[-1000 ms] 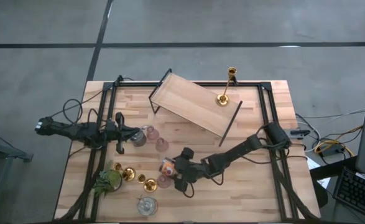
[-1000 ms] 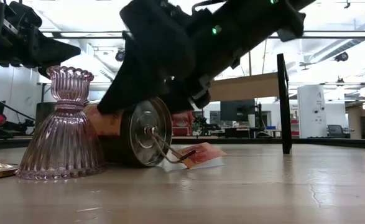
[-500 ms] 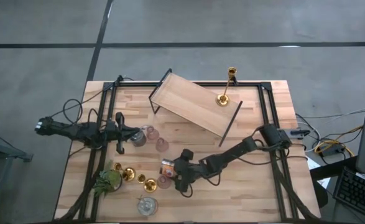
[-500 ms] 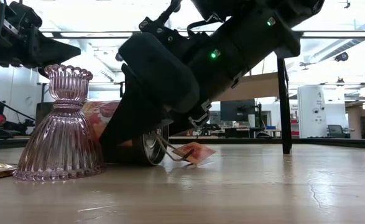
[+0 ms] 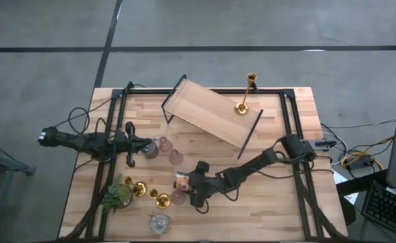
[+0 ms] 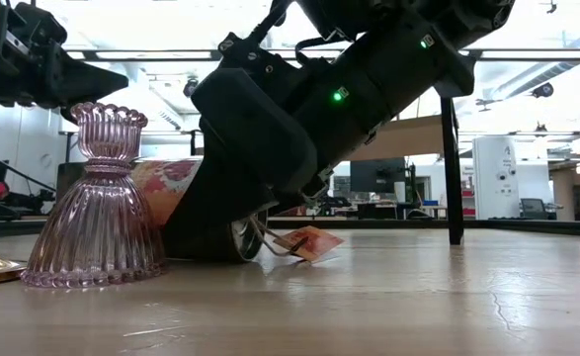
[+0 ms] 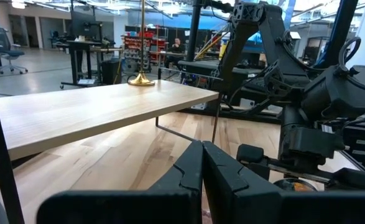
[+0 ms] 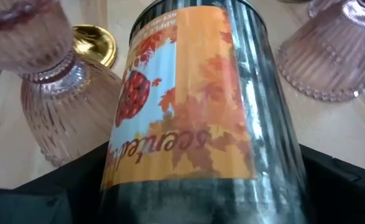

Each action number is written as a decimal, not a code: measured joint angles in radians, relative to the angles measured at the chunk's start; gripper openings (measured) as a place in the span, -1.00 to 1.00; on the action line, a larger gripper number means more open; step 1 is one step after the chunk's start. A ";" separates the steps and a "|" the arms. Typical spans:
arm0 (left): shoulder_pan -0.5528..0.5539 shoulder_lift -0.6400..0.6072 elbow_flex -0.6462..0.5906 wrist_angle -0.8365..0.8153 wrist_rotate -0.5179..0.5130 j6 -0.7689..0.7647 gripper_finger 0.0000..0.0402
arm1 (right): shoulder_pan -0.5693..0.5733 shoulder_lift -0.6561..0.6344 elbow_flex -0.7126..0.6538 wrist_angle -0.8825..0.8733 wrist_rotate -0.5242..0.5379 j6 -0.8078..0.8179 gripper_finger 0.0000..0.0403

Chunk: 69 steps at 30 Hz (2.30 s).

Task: Pick & Place candle stick holders
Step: Put the bottom right silver scented candle on the shelf

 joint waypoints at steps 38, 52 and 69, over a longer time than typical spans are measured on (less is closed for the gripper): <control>0.000 0.008 0.000 -0.001 0.000 0.000 -0.94 | -0.016 -0.142 0.339 -1.002 -0.077 -0.395 0.68; 0.000 0.008 0.000 -0.002 0.000 0.000 -0.94 | -0.030 -0.140 0.678 -1.666 0.337 -0.662 0.68; 0.000 0.008 0.000 -0.002 0.000 0.000 -0.94 | -0.168 -0.168 0.667 -1.719 0.547 -0.846 0.68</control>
